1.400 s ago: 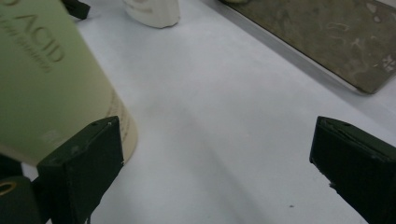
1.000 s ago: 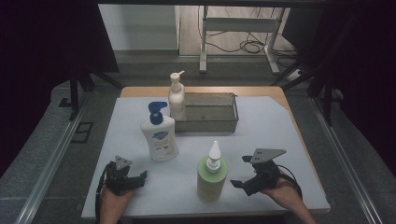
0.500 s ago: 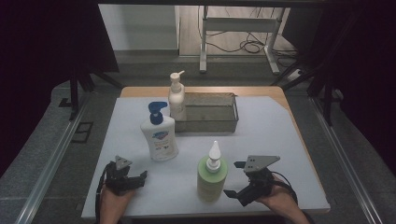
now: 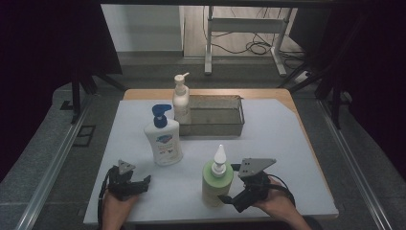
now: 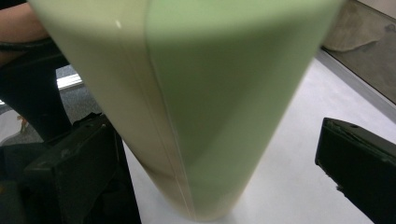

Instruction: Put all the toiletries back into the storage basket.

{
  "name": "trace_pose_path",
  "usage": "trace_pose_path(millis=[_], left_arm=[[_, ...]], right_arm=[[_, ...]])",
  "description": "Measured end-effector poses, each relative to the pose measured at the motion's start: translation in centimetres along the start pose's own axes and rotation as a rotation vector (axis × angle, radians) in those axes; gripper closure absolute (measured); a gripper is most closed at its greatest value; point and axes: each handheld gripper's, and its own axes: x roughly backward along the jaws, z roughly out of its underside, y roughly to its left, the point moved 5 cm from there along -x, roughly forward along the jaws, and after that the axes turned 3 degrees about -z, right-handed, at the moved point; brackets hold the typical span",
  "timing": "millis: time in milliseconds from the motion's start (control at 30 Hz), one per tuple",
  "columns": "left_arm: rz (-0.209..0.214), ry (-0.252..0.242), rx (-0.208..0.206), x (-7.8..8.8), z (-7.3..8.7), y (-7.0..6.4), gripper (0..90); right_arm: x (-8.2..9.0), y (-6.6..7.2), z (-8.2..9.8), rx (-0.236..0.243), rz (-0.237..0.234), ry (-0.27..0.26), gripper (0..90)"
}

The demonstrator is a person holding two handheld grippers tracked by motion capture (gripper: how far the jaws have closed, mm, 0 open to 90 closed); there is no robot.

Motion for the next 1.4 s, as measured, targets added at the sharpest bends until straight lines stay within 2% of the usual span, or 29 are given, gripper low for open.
trace_pose_path(millis=[433,733,900,1400], left_arm=[[0.000,0.001,0.000,0.0,0.0,0.0,12.4],[0.000,-0.002,0.003,0.0,0.0,0.0,12.4],[0.000,-0.002,0.003,0.0,0.0,0.0,12.4],[0.000,0.001,0.000,0.0,0.0,0.0,12.4]], right_arm=[[-1.3,0.5,-1.0,0.015,-0.015,-0.001,0.7],[-2.1,0.8,-1.5,0.044,-0.013,-0.001,6.2],[-2.2,0.8,-1.6,0.045,-0.016,-0.014,10.2],[-1.8,0.7,-1.6,0.031,0.007,0.005,11.3]])
